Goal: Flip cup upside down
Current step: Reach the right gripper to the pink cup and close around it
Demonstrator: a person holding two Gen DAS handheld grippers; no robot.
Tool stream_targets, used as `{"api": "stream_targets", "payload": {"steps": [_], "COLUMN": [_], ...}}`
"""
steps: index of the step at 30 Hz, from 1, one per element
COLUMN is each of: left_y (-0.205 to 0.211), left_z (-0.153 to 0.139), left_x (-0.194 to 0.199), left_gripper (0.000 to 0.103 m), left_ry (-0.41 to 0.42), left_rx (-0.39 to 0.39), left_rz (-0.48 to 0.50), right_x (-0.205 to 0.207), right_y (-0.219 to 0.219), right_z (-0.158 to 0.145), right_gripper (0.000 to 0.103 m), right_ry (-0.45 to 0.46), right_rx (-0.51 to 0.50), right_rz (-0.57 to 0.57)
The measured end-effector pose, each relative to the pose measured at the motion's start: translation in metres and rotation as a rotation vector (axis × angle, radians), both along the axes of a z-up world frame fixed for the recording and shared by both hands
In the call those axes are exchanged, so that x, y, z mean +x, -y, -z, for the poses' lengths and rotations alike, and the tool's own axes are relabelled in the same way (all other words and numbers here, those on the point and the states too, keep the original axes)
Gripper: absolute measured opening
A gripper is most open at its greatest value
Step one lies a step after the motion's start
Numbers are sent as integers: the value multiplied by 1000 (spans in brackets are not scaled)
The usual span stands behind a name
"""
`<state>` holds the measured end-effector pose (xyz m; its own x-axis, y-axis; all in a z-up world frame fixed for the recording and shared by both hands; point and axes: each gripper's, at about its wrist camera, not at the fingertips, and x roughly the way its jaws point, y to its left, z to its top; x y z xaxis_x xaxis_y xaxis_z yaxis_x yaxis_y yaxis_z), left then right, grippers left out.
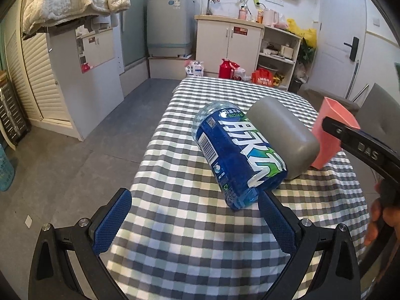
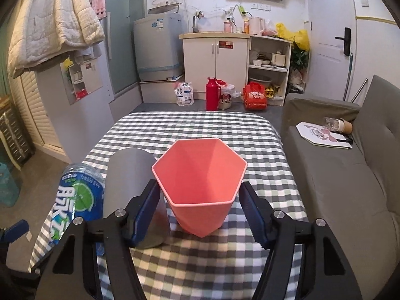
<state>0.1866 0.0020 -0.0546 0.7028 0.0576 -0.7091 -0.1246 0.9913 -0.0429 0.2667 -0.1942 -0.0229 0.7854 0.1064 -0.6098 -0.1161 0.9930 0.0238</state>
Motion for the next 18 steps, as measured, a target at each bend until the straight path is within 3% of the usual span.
{"api": "stream_targets", "payload": {"steps": [5,12,18], "left_y": [-3,-12,-20], "left_z": [-19,-55,-72], "left_x": [-27,-79,-124], "left_gripper": [103,103,103], "left_ry": [27,85,128], "left_rx": [24,2,-2], "left_rz": [8,-7,-19], "right_x": [-45,-138,-210], "right_y": [2,-7,-27], "right_z": [-22,-52,-60], "right_gripper": [65,65,65], "right_ry": [-10,-29,-35], "right_rx": [-28,-28,2], "right_rz": [-13,-43,-80]}}
